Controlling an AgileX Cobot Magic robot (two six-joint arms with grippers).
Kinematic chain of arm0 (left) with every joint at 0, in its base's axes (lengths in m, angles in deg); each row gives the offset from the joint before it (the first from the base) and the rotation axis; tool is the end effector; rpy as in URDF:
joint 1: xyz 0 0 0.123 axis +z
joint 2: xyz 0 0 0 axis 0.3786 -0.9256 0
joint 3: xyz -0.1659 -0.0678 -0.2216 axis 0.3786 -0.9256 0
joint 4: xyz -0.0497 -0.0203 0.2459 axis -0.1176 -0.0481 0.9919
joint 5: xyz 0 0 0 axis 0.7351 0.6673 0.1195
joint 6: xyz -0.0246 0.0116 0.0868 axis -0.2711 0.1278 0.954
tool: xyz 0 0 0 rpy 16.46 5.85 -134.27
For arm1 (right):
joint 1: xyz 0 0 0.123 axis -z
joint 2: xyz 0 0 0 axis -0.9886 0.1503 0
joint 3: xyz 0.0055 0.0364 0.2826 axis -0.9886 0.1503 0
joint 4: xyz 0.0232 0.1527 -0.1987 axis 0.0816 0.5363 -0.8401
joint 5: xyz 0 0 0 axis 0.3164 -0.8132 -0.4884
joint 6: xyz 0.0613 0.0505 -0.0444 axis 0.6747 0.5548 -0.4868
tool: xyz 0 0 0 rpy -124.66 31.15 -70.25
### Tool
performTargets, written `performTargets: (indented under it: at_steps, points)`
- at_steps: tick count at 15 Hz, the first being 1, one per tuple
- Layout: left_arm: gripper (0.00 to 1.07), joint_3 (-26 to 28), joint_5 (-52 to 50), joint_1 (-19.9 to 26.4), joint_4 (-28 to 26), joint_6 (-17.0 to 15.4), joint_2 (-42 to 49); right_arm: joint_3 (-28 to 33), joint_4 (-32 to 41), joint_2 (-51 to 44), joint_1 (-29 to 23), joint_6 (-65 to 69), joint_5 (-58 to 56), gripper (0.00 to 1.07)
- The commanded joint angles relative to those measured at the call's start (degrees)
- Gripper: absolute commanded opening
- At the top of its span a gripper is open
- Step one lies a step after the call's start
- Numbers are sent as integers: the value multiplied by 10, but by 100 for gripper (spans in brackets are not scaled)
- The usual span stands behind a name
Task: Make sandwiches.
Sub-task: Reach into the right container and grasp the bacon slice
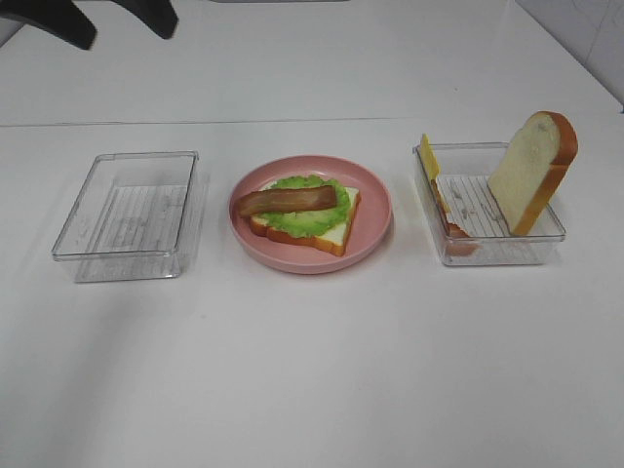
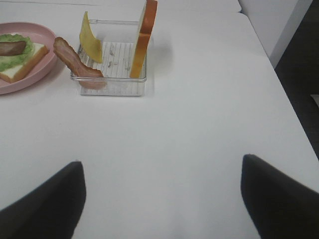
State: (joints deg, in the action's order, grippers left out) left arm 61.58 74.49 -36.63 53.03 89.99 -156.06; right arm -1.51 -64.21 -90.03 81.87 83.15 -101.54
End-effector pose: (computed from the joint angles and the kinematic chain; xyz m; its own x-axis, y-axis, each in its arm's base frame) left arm 0.3537 -0.1148 0.3588 -0.8413 0.1303 -0.5246 0.3050 0.9157 -0.2617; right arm -0.0070 0.0001 0.2783 -0.4493 -0.0749 -0.8902 -0.0264 0.9972 -0.0706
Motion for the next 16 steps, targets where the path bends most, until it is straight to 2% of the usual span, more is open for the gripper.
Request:
performTargets:
  at_steps: [1, 3, 4, 5, 8, 9, 10, 16]
  points:
    - [84, 1, 62, -1, 70, -49, 56, 2, 0, -8, 2, -4, 5, 80]
    - [84, 1, 126, -1, 153, -88, 111, 2, 0, -8, 2, -4, 5, 80]
    - [84, -16, 125, -1, 183, -101, 147, 2, 0, -8, 2, -4, 5, 80]
    - [84, -25, 125, -1, 191, -104, 162, 2, 0, -8, 2, -4, 5, 80]
    - [84, -121, 125, -1, 194, -103, 275, 2, 0, -8, 2, -4, 5, 80]
    - [84, -212, 117, -1, 195, -101, 362, 2, 0, -8, 2, -4, 5, 80]
    - [84, -251, 103, -1, 195, -99, 402, 2, 0, -8, 2, -4, 5, 80]
    - [84, -409, 86, -1, 194, -81, 608, 2, 0, -8, 2, -4, 5, 80]
